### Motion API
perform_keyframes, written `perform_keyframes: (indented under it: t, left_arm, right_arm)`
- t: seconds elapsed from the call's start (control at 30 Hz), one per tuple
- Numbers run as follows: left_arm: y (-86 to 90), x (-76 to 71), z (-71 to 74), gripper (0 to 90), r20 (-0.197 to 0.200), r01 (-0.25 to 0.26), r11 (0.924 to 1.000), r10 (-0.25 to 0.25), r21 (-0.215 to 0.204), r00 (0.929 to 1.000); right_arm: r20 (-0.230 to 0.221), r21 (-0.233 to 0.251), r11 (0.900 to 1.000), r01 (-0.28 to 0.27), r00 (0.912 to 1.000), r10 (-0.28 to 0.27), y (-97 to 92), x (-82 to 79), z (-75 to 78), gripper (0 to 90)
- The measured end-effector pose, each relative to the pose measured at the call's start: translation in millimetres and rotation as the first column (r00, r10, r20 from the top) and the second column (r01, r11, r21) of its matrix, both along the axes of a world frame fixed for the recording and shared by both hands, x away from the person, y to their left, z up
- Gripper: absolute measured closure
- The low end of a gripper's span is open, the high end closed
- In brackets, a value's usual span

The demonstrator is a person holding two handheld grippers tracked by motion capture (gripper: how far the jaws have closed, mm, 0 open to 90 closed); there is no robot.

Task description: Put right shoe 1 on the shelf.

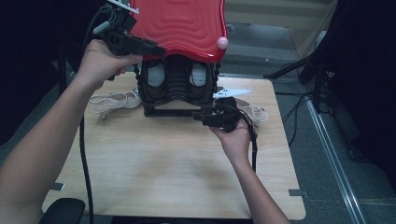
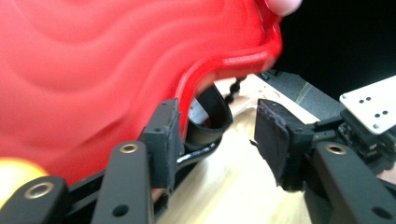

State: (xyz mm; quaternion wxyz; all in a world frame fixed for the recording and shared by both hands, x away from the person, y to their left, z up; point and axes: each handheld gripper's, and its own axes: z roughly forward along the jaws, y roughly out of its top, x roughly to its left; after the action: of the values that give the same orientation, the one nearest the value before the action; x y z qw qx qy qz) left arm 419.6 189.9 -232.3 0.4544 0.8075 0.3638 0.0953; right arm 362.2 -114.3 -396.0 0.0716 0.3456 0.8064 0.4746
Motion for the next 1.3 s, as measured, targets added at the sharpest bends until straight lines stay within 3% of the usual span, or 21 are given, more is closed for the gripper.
perform_keyframes:
  t: [0.33,0.67,0.77,0.83,1.0,1.13,1.3]
  left_arm:
    - [13.7,-23.8,-21.4,44.0,-0.056,-0.010,0.9999,0.010,-0.006,0.9984]
    - [22.1,-47.4,-43.9,42.5,-0.035,0.007,0.9999,-0.007,0.012,0.9994]
    - [23.7,-52.7,-54.2,42.1,-0.043,0.016,0.9998,-0.016,0.008,0.9990]
    - [25.3,-55.6,-61.6,42.0,-0.044,0.018,0.9998,-0.017,0.012,0.9989]
    - [29.9,-61.9,-81.7,42.1,-0.046,0.010,0.9999,-0.010,0.005,0.9989]
    - [34.5,-68.4,-99.9,44.5,-0.042,-0.018,0.9998,0.018,0.001,0.9990]
    - [40.4,-76.4,-119.1,49.4,-0.049,-0.025,0.9997,0.025,0.008,0.9985]
  right_arm:
    - [-0.011,-0.007,1.0000,-0.001,0.9999,0.001,-17.0,-16.2,-13.3,47.5]
    - [-0.032,0.001,1.0000,0.003,0.9995,-0.003,-33.4,-26.5,-28.4,45.8]
    - [-0.018,-0.010,0.9999,0.002,0.9998,-0.002,-37.2,-29.5,-30.9,45.7]
    - [-0.024,0.006,1.0000,0.001,0.9997,-0.001,-41.9,-30.1,-34.8,45.7]
    - [-0.031,-0.016,0.9999,-0.003,0.9995,0.002,-45.7,-28.0,-42.0,45.7]
    - [-0.037,0.026,0.9996,-0.014,0.9992,0.015,-47.3,-23.9,-49.0,45.9]
    - [-0.044,0.028,0.9995,-0.011,0.9989,0.012,-44.1,-20.7,-55.9,46.3]
